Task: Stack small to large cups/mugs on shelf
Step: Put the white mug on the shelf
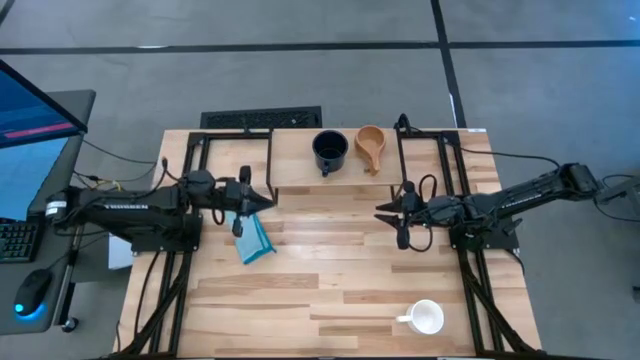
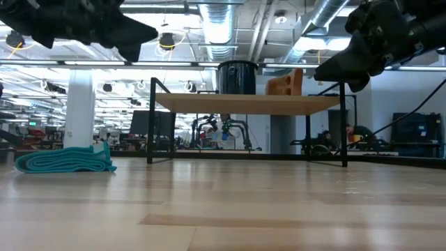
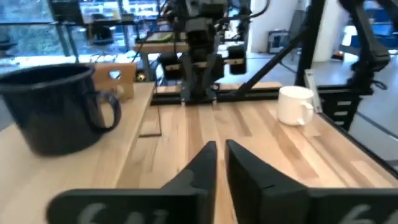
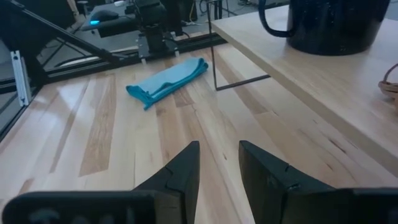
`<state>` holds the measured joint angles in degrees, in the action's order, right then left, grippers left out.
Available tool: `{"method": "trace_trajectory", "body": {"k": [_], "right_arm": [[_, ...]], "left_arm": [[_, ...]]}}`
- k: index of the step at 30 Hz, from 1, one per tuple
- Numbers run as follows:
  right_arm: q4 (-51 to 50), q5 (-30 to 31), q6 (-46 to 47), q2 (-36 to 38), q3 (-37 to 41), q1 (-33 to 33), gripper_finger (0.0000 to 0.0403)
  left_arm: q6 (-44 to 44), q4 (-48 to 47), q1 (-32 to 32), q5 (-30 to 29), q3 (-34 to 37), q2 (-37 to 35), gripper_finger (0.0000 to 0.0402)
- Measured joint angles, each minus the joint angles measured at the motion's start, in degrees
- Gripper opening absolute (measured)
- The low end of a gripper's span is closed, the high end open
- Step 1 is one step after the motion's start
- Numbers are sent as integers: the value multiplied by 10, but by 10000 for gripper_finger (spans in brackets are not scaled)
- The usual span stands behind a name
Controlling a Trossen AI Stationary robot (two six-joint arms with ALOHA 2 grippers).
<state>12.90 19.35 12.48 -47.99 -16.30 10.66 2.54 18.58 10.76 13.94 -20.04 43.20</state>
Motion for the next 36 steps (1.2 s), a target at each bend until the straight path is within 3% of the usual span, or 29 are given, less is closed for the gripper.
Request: {"method": "trace_trajectory", "body": {"k": [5,9,15,20,28,33,36], "right_arm": [[-4,0,-5,0,0,12,134],[-4,0,-21,0,0,20,134],[-4,2,-61,0,0,6,134],[21,3,-98,0,11,-32,134],[142,-3,-110,0,105,-117,134],[196,-81,-110,0,128,-153,134],[202,-96,-116,0,128,-169,134]], "left_arm": [[-23,71,-11,-88,73,-21,8],[-33,143,-9,-70,142,-63,11],[-28,145,-8,-82,192,-110,11],[-8,147,-8,-122,194,-111,12],[30,152,-8,-133,194,-111,12],[33,149,0,-140,194,-109,12],[32,146,19,-190,194,-108,12]]}}
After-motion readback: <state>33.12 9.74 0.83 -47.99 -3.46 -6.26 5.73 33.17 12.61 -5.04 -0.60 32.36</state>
